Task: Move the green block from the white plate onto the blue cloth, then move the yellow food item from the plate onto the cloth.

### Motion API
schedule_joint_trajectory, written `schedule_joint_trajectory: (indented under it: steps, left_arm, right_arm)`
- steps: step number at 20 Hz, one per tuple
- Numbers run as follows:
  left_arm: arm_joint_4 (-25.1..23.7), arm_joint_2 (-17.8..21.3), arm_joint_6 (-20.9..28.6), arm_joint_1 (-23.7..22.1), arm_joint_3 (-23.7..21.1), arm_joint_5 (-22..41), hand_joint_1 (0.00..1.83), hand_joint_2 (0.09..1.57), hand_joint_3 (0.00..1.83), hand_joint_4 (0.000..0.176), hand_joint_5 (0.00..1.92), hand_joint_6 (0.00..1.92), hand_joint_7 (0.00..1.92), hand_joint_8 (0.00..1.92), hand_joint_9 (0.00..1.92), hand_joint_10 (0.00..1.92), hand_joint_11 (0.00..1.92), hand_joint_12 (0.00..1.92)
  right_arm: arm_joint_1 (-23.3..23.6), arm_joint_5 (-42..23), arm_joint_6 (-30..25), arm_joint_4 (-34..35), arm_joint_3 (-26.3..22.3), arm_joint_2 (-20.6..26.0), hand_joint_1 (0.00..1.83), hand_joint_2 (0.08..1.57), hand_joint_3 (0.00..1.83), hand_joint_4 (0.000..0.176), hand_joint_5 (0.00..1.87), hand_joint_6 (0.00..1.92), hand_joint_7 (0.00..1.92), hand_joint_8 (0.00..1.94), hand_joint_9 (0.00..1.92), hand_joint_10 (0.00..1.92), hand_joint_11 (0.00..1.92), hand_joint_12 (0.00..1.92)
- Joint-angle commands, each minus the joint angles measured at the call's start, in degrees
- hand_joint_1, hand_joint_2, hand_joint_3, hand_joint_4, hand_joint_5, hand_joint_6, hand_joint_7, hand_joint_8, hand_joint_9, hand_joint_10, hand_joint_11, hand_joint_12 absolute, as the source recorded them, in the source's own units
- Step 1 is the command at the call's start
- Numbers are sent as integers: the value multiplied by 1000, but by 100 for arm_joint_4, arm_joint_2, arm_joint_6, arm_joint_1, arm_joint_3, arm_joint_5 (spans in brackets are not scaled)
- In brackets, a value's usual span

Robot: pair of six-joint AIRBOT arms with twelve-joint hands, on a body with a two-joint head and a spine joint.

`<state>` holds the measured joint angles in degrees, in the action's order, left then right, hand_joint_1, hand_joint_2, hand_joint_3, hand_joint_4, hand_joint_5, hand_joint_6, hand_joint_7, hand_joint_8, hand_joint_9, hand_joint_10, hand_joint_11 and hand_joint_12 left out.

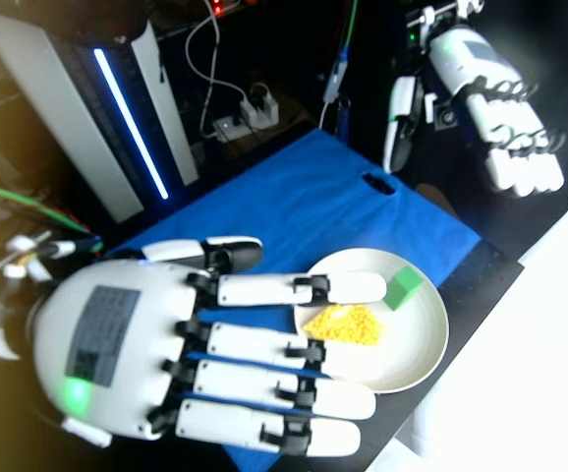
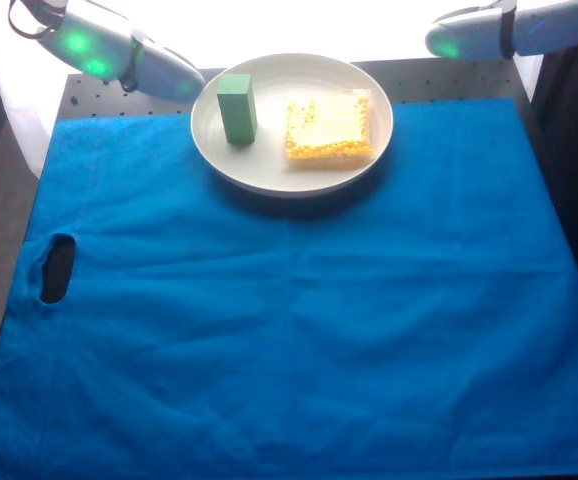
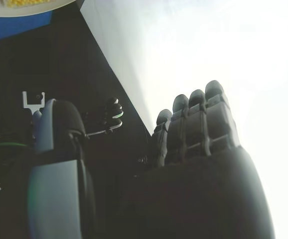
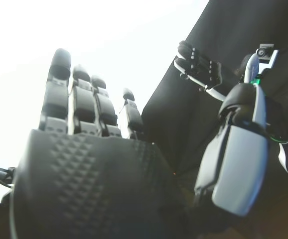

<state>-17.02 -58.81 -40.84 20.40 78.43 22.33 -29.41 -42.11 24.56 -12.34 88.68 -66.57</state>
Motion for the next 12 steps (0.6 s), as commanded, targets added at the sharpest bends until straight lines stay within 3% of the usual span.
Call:
schedule_joint_trajectory:
  steps: [1, 3, 4, 5, 8, 11, 12]
  left_arm:
    - [22, -68, 16, -78, 55, 488, 665, 659, 2, 51, 0, 0, 155, 3, 249, 4, 141, 407]
    - [-95, -157, 17, -76, 100, 345, 680, 674, 7, 47, 17, 7, 171, 7, 244, 3, 106, 375]
    - [-134, -186, 18, -77, 122, 274, 688, 671, 5, 56, 21, 8, 168, 5, 240, 1, 99, 373]
    - [-170, -215, 21, -79, 155, 199, 663, 688, 11, 37, 7, 1, 162, 2, 240, 1, 109, 381]
    - [-458, -346, 29, -250, 305, -198, 705, 695, 0, 32, 8, 2, 162, 3, 235, 0, 15, 524]
    - [-1156, -543, 26, -533, 419, -832, 749, 708, 1, 3, 0, 0, 163, 0, 242, 0, 2, 640]
    - [-1390, -609, 25, -610, 438, -996, 750, 704, 0, 4, 0, 0, 169, 3, 249, 3, 0, 646]
  right_arm:
    - [94, -596, -16, 150, 29, -41, 512, 853, 4, 174, 0, 0, 181, 4, 178, 26, 0, 894]
    - [94, -594, -16, 107, 34, -79, 535, 849, 0, 176, 2, 0, 161, 0, 101, 10, 0, 689]
    - [93, -594, -16, 103, 35, -88, 540, 837, 0, 176, 8, 0, 164, 1, 107, 11, 0, 696]
    - [93, -594, -16, 103, 45, -104, 551, 836, 0, 176, 10, 1, 166, 1, 137, 15, 0, 779]
    - [93, -594, -16, 83, 79, -153, 544, 842, 0, 166, 0, 0, 168, 2, 183, 13, 0, 988]
    - [93, -594, -16, 55, 94, -179, 561, 859, 5, 173, 12, 1, 186, 3, 186, 8, 0, 985]
    - [93, -594, -16, 39, 103, -199, 568, 860, 3, 173, 16, 2, 199, 4, 236, 23, 0, 1164]
